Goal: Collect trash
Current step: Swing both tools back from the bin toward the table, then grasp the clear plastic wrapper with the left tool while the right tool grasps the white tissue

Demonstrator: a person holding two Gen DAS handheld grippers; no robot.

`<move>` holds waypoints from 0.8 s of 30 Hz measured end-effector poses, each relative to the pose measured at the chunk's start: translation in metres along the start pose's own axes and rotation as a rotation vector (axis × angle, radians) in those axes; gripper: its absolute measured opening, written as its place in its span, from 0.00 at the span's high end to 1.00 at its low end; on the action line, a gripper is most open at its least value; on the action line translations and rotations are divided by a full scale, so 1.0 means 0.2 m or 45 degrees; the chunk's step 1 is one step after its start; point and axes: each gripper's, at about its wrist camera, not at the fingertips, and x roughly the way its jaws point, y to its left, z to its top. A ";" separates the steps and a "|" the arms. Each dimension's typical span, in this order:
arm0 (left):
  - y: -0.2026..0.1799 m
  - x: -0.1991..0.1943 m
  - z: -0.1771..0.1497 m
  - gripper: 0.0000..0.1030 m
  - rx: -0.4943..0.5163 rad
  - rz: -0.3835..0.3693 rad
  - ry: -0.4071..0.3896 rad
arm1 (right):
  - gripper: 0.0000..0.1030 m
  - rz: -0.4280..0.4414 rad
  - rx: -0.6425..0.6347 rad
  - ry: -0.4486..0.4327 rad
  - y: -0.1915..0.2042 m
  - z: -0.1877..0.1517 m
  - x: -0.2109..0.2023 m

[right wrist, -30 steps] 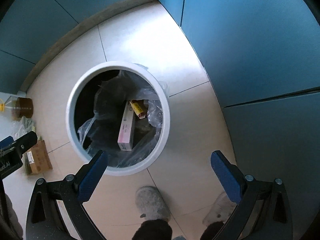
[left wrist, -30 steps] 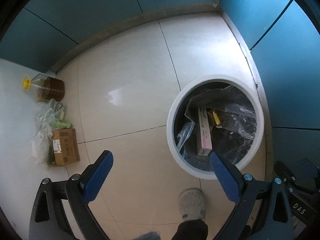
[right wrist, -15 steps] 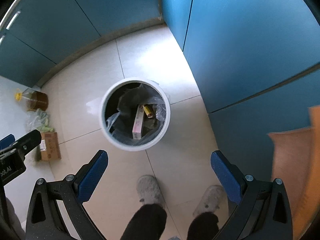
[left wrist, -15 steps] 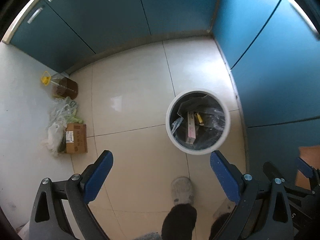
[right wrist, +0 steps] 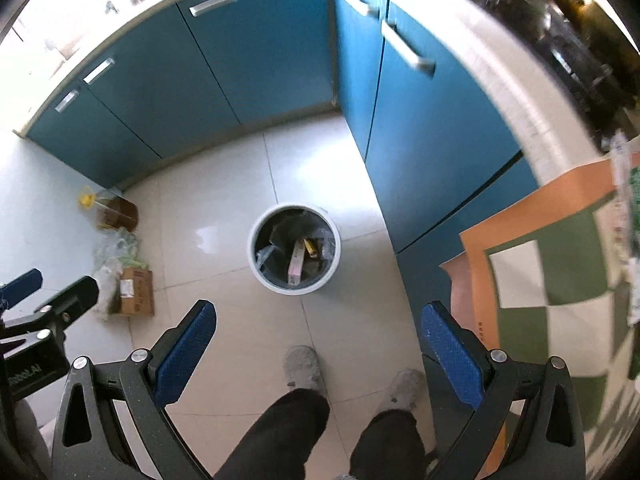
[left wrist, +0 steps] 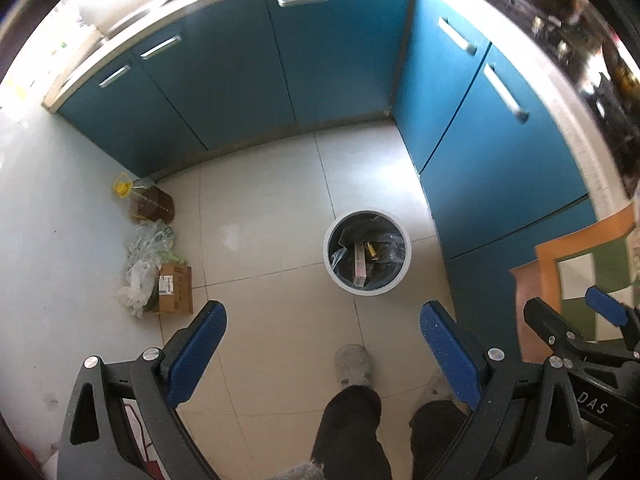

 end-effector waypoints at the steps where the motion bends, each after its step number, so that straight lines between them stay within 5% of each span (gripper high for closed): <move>1: 0.01 -0.04 0.00 0.04 -0.010 0.009 -0.008 | 0.00 0.025 0.011 -0.009 -0.01 -0.01 -0.07; 6: -0.06 -0.28 0.04 0.04 -0.004 0.099 -0.082 | 0.00 0.161 0.117 -0.043 -0.13 -0.01 -0.30; 10: -0.31 -0.45 0.13 0.04 0.078 0.119 -0.160 | 0.00 0.226 0.274 -0.080 -0.39 0.02 -0.42; 15: -0.88 -0.55 0.24 0.04 0.280 0.047 -0.213 | 0.00 0.171 0.564 -0.165 -1.02 -0.02 -0.61; 21: -1.62 -0.39 0.30 0.04 0.519 -0.148 -0.031 | 0.00 -0.094 0.985 -0.120 -1.96 -0.37 -0.69; 24: -1.93 -0.26 0.30 0.04 0.617 -0.196 0.062 | 0.00 -0.074 1.180 -0.085 -2.28 -0.55 -0.63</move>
